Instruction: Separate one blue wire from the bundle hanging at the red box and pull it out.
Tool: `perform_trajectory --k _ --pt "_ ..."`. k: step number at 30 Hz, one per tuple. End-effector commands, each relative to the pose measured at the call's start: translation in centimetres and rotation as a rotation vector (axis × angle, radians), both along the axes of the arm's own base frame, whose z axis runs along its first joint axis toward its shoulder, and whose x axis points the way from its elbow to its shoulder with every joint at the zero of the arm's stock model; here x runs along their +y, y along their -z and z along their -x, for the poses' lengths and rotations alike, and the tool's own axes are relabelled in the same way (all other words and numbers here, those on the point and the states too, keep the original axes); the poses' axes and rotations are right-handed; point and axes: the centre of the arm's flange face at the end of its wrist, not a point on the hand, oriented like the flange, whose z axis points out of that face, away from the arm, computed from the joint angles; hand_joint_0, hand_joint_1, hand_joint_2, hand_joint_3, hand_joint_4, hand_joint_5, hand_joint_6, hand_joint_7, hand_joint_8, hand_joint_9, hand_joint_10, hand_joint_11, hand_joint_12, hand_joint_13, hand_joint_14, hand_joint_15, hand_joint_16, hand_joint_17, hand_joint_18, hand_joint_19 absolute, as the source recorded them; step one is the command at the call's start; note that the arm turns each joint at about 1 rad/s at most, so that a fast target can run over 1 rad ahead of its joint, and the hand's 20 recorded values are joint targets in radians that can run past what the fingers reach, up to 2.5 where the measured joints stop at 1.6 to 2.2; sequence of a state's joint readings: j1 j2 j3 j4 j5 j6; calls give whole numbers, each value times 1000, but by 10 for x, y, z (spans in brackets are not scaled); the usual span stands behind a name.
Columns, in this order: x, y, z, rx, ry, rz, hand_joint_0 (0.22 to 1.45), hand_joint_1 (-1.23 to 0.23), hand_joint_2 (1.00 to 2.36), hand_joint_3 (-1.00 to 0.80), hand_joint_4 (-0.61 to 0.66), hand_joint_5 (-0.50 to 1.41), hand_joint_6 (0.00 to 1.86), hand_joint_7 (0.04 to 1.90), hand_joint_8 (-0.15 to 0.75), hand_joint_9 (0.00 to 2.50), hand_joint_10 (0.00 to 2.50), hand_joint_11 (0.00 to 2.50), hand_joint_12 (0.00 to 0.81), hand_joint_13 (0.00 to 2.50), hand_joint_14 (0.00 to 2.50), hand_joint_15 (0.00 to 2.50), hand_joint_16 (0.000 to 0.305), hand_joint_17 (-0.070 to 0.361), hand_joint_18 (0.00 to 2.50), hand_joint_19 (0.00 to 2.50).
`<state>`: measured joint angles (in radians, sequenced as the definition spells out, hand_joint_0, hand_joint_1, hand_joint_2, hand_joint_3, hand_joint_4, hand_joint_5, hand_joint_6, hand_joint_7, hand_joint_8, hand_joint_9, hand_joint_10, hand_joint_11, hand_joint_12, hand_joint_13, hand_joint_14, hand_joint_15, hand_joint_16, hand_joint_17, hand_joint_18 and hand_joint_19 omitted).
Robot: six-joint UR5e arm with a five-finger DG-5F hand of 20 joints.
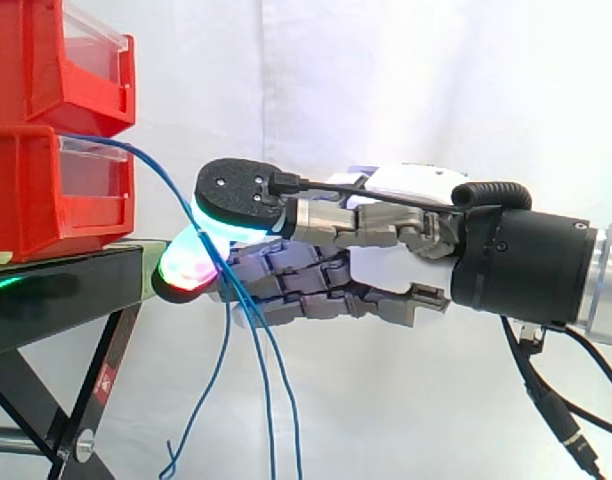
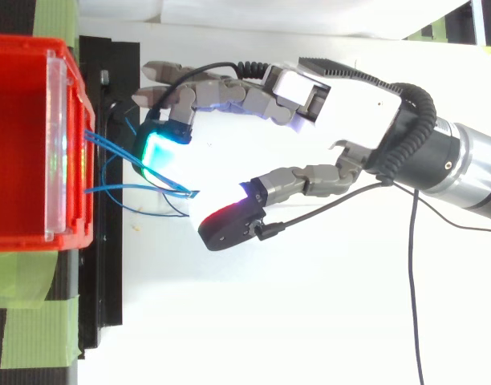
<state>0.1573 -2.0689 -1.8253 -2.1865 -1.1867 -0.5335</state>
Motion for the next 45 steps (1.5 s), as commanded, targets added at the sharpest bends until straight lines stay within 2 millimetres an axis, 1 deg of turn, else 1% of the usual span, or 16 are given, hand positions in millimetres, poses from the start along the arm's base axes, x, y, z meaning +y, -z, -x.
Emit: perform_trajectory --k 1,9,16,18,20,22,27,35,40,45 --pt "-2 0 0 2 2 1 586 -604 1002 -480 289 -157 503 1171 278 385 3 101 360 158 1 85 54 121 137 331" --pt "1 -1 0 -1 -1 11 602 -639 1002 -480 278 -149 502 1254 277 398 3 121 359 168 2 93 53 120 156 335" --pt "6 -1 -2 2 1 32 618 -662 1005 -443 273 -142 503 1375 281 422 4 149 360 191 3 98 53 119 181 345" --pt "7 0 -1 3 1 35 622 -666 1007 -424 265 -150 537 1349 281 428 4 156 359 194 3 102 53 119 184 344" --pt "8 0 -1 3 0 35 626 -661 1011 -390 264 -164 607 1263 281 433 4 165 360 199 3 99 53 119 196 342" --pt "8 0 -1 3 0 35 627 -656 1012 -372 256 -171 640 1223 282 436 5 170 360 200 3 99 53 119 197 350" --pt "8 -1 -2 -3 0 34 632 -653 1012 -369 258 -173 649 1211 283 438 5 177 361 204 3 104 53 119 202 349" --pt "9 -3 -3 -12 -2 32 636 -645 1015 -339 251 -180 693 1140 286 452 5 195 362 214 3 106 53 119 206 348" --pt "9 -3 -3 -12 -2 32 641 -643 1016 -323 250 -182 708 1128 289 462 5 201 362 222 3 112 53 119 214 352" --pt "9 -3 -3 -14 -2 32 644 -648 1017 -307 241 -182 711 1156 288 472 8 208 363 233 4 114 53 119 228 349"
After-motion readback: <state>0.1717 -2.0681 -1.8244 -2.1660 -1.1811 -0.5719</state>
